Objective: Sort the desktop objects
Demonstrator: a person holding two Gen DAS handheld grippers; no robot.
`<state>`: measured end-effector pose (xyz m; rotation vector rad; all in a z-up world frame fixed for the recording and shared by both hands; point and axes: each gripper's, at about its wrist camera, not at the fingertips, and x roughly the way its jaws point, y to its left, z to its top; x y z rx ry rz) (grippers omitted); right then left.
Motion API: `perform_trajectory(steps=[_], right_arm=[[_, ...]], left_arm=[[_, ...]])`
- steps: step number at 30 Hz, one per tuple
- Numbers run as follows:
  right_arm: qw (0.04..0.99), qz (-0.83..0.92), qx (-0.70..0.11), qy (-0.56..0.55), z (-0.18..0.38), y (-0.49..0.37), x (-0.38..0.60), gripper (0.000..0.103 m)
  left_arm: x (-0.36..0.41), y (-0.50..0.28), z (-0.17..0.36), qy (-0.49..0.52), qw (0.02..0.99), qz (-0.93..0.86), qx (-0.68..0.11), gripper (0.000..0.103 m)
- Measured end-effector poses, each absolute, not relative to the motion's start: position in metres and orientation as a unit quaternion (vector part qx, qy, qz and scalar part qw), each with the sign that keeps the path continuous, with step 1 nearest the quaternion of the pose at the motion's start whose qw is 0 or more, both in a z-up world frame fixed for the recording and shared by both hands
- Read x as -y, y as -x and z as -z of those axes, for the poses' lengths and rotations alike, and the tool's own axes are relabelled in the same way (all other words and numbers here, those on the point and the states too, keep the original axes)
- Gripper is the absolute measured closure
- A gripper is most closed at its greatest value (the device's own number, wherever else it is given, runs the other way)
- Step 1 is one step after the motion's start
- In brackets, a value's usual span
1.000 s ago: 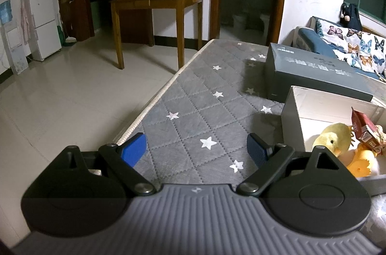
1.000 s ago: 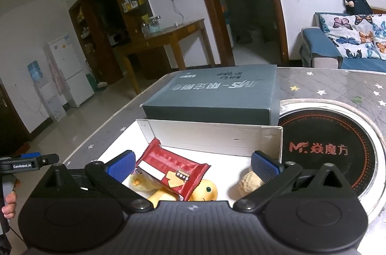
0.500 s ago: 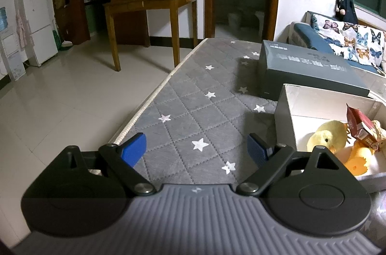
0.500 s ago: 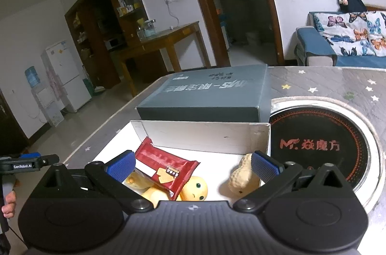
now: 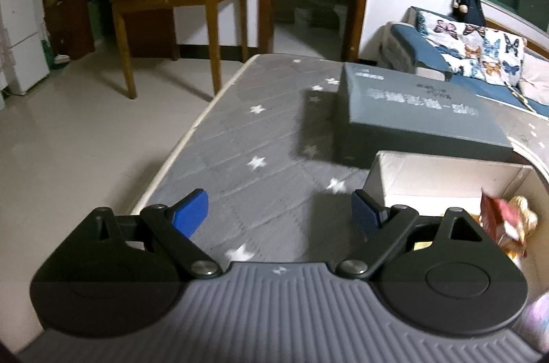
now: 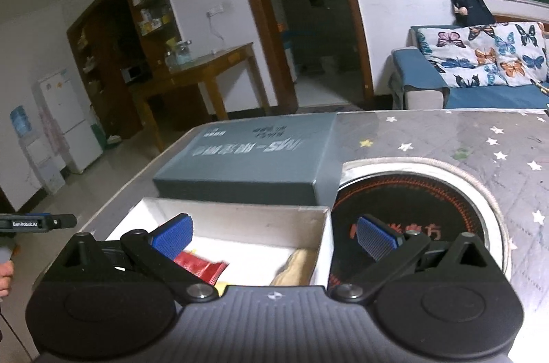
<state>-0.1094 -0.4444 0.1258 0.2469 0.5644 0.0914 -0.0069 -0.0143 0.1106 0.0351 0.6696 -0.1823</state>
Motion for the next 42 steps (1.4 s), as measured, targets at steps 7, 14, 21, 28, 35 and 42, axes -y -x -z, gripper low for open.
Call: perform_trajectory(steps=[7,14,21,28,35,42], right_arm=[[0.943,-0.051,-0.298,-0.138,-0.124,0.061,0.465,0.0],[0.929,-0.07,-0.328,-0.154,-0.116,0.003,0.48,0.0],[0.913,-0.085,-0.36,-0.173,-0.098,-0.056,0.487,0.0],[0.905,-0.091,-0.381,-0.169,-0.081,-0.084,0.484,0.0],[0.899,-0.094,-0.392,-0.173,-0.072,-0.093,0.482,0.0],[0.893,-0.098,-0.403,-0.177,-0.062,-0.102,0.479,0.0]], left_arm=[[0.047,-0.045,-0.118,-0.022,0.936,0.12,-0.329,0.014],[0.086,-0.116,-0.116,-0.014,0.926,0.148,-0.346,0.014],[0.115,-0.167,-0.099,-0.016,0.916,0.155,-0.369,0.014],[0.126,-0.188,-0.088,-0.013,0.91,0.159,-0.382,0.014],[0.131,-0.197,-0.077,-0.012,0.906,0.161,-0.391,0.014],[0.131,-0.203,-0.072,0.004,0.902,0.173,-0.395,0.014]])
